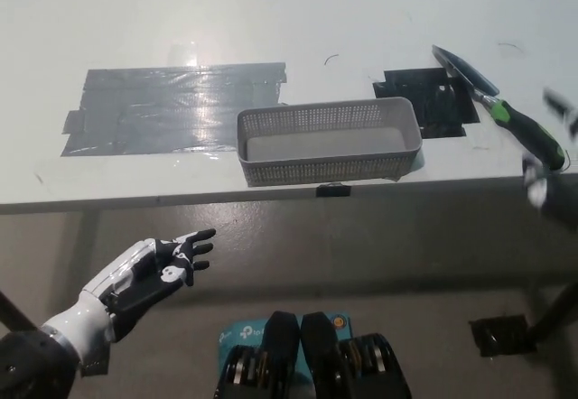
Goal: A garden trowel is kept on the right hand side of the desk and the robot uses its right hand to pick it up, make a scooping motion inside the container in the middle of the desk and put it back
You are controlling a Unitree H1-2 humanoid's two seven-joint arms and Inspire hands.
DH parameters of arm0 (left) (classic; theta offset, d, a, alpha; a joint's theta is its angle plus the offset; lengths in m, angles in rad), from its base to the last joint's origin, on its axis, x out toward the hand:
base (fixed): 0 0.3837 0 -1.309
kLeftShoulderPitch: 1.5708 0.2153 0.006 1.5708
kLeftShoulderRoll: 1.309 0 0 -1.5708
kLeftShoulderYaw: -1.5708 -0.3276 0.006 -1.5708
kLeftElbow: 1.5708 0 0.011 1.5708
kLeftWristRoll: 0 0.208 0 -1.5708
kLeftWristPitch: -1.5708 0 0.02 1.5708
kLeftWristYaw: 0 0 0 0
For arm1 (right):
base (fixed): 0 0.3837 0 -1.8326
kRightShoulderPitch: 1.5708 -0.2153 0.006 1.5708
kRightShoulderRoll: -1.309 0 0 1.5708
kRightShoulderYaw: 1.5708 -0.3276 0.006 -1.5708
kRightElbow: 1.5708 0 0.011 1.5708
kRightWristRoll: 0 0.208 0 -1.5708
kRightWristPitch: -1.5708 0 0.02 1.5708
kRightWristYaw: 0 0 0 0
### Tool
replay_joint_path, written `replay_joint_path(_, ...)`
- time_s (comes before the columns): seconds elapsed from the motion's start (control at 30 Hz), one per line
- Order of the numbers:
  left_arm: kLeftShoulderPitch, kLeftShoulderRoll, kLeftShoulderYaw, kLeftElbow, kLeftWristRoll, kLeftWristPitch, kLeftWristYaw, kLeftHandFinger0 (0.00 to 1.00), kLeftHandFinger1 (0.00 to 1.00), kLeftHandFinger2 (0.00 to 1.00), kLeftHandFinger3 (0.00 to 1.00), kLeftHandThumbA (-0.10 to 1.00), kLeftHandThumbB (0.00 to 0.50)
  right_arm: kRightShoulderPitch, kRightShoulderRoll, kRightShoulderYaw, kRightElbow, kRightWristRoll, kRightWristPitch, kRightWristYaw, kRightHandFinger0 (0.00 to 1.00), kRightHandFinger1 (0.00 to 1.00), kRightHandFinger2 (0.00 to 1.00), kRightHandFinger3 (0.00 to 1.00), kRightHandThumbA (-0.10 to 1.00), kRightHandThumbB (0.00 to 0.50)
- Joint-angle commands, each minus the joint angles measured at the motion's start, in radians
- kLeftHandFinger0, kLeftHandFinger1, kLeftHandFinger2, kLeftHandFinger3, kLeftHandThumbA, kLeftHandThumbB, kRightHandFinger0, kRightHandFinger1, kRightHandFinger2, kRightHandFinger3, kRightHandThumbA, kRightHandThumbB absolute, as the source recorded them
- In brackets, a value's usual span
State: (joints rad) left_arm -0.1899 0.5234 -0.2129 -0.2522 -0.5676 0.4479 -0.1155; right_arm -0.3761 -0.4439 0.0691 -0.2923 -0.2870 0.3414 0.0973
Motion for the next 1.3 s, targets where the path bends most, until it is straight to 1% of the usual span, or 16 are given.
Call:
replay_joint_path(0.0,-0.016,0.048,-0.004,-0.036,-0.044,0.022,0.024,1.0,1.0,1.0,1.0,0.89,0.0,-0.136,-0.057,-0.002,-0.009,-0.104,0.001,0.006,1.0,1.0,1.0,1.0,0.49,0.221)
replay_joint_path(0.03,-0.008,0.049,-0.008,-0.038,-0.049,0.022,0.02,1.0,1.0,1.0,1.0,0.89,0.0,-0.188,-0.073,0.001,0.034,-0.133,0.001,-0.002,1.0,1.0,1.0,1.0,0.52,0.237)
replay_joint_path(0.1,-0.006,0.051,-0.01,-0.039,-0.054,0.022,0.013,1.0,1.0,1.0,1.0,0.89,0.0,-0.261,-0.079,0.001,0.117,-0.156,-0.01,-0.028,1.0,1.0,1.0,1.0,0.49,0.25)
replay_joint_path(0.2,-0.003,0.05,-0.008,-0.037,-0.052,0.022,0.004,1.0,1.0,1.0,1.0,0.89,0.003,-0.343,-0.086,0.026,0.23,-0.2,0.001,-0.034,1.0,1.0,1.0,1.0,0.55,0.249)
replay_joint_path(0.3,-0.004,0.051,-0.012,-0.037,-0.044,0.022,0.002,1.0,1.0,1.0,1.0,0.9,0.0,-0.384,-0.086,0.041,0.323,-0.217,-0.018,-0.045,1.0,1.0,1.0,1.0,0.55,0.259)
replay_joint_path(0.37,-0.008,0.06,-0.023,-0.043,-0.04,0.022,0.008,1.0,1.0,1.0,1.0,0.94,0.003,-0.452,-0.075,0.085,0.463,-0.237,0.023,-0.008,1.0,1.0,1.0,1.0,0.6,0.316)
replay_joint_path(0.5,-0.008,0.068,-0.027,-0.053,-0.013,0.022,-0.005,1.0,1.0,1.0,1.0,0.99,0.003,-0.472,-0.067,0.12,0.532,-0.248,0.047,0.014,1.0,1.0,1.0,1.0,0.68,0.334)
replay_joint_path(0.53,-0.017,0.068,-0.026,-0.048,-0.006,0.022,-0.008,1.0,1.0,1.0,1.0,1.0,0.004,-0.478,-0.055,0.138,0.576,-0.251,0.051,0.019,1.0,1.0,1.0,1.0,0.74,0.364)
replay_joint_path(0.63,-0.024,0.075,-0.034,-0.049,-0.004,0.022,-0.001,1.0,1.0,1.0,1.0,1.0,0.023,-0.485,-0.044,0.164,0.62,-0.252,0.064,0.033,1.0,1.0,1.0,1.0,0.79,0.378)
replay_joint_path(0.67,-0.027,0.086,-0.046,-0.05,-0.003,0.022,0.006,1.0,1.0,1.0,1.0,1.0,0.04,-0.49,-0.027,0.18,0.665,-0.246,0.078,0.048,1.0,1.0,1.0,1.0,0.82,0.399)
replay_joint_path(0.77,-0.038,0.092,-0.059,-0.052,0.003,0.022,-0.003,1.0,1.0,1.0,1.0,1.0,0.049,-0.467,-0.004,0.205,0.7,-0.254,0.06,0.027,1.0,1.0,1.0,1.0,0.87,0.404)
replay_joint_path(0.87,-0.044,0.1,-0.07,-0.055,0.008,0.022,-0.009,1.0,1.0,1.0,1.0,1.0,0.066,-0.44,0.004,0.227,0.684,-0.263,0.081,0.042,1.0,1.0,1.0,1.0,0.91,0.383)
replay_joint_path(0.9,-0.044,0.1,-0.069,-0.055,0.009,0.022,-0.01,1.0,1.0,1.0,1.0,1.0,0.054,-0.436,0.0,0.232,0.689,-0.265,0.084,0.047,1.0,1.0,1.0,1.0,0.95,0.391)
replay_joint_path(1.03,-0.04,0.106,-0.067,-0.065,0.017,0.022,-0.017,1.0,1.0,1.0,1.0,1.0,0.063,-0.441,-0.012,0.228,0.797,-0.252,0.059,0.031,1.0,1.0,1.0,1.0,0.94,0.341)
replay_joint_path(1.13,-0.039,0.11,-0.066,-0.066,0.018,0.022,-0.032,1.0,1.0,1.0,1.0,1.0,0.063,-0.443,-0.027,0.223,0.883,-0.247,0.042,0.021,1.0,1.0,1.0,1.0,0.95,0.335)
replay_joint_path(1.27,-0.029,0.115,-0.071,-0.074,0.025,0.022,-0.033,1.0,1.0,1.0,1.0,1.0,0.078,-0.449,-0.041,0.222,0.972,-0.251,0.034,0.001,1.0,1.0,1.0,1.0,0.91,0.324)
